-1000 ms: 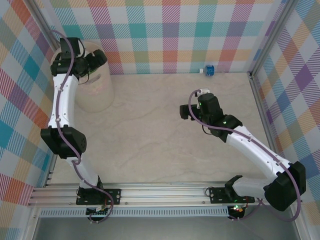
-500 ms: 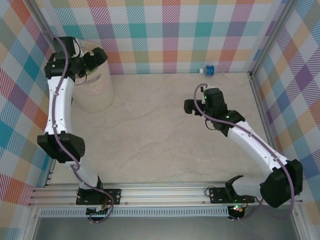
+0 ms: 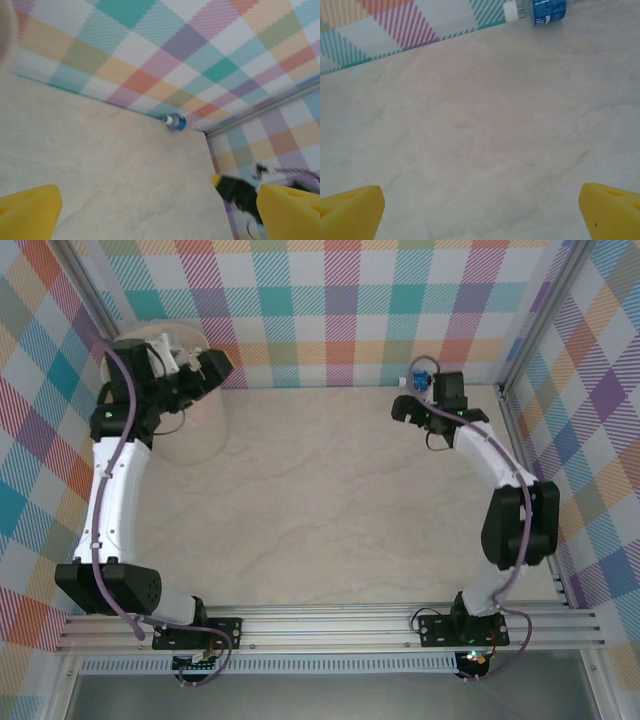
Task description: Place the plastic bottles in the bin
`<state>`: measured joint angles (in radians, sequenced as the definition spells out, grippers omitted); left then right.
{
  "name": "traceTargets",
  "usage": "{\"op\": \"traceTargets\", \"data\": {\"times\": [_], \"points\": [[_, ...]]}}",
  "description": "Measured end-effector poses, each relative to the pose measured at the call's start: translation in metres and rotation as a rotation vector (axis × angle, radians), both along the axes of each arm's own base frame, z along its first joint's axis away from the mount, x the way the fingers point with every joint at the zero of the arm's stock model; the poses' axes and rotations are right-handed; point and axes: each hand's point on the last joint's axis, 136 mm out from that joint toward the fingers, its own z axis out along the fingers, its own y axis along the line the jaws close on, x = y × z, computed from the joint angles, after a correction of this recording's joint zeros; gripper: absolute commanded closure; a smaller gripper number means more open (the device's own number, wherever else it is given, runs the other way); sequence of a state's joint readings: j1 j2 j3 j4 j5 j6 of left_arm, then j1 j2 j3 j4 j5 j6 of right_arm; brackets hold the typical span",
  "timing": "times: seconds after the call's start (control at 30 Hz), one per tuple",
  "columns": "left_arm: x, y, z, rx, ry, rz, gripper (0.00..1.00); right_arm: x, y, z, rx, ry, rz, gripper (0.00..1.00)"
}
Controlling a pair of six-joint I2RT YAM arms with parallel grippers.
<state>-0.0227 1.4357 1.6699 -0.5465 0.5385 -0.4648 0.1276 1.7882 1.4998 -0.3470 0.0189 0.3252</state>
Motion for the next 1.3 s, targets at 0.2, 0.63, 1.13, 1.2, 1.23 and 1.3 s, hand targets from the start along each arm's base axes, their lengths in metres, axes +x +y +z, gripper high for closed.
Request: {"op": "traceTargets", "data": {"times": [0.2, 0.63, 1.13, 1.2, 1.23, 1.3], "points": [[-0.016, -0.066, -0.040, -0.024, 0.070, -0.138, 0.00, 0.062, -0.040, -0.017, 0.089, 0.016, -0.071, 0.00], [-0.006, -0.129, -0.124, 0.046, 0.160, -0.103, 0.00, 0.183, -0.139, -0.085, 0.311, -0.032, -0.225, 0.00], [0.031, -0.142, -0.215, 0.121, 0.318, -0.046, 0.00, 0.223, -0.140, -0.104, 0.546, -0.193, -0.069, 0.00], [0.034, -0.143, -0.222, 0.126, 0.330, -0.046, 0.00, 0.225, -0.131, -0.109, 0.554, -0.202, -0.044, 0.00], [0.035, -0.144, -0.226, 0.128, 0.337, -0.046, 0.00, 0.226, -0.126, -0.113, 0.554, -0.207, -0.030, 0.00], [0.038, -0.145, -0.231, 0.133, 0.347, -0.045, 0.00, 0.229, -0.118, -0.111, 0.546, -0.236, -0.005, 0.00]]}}
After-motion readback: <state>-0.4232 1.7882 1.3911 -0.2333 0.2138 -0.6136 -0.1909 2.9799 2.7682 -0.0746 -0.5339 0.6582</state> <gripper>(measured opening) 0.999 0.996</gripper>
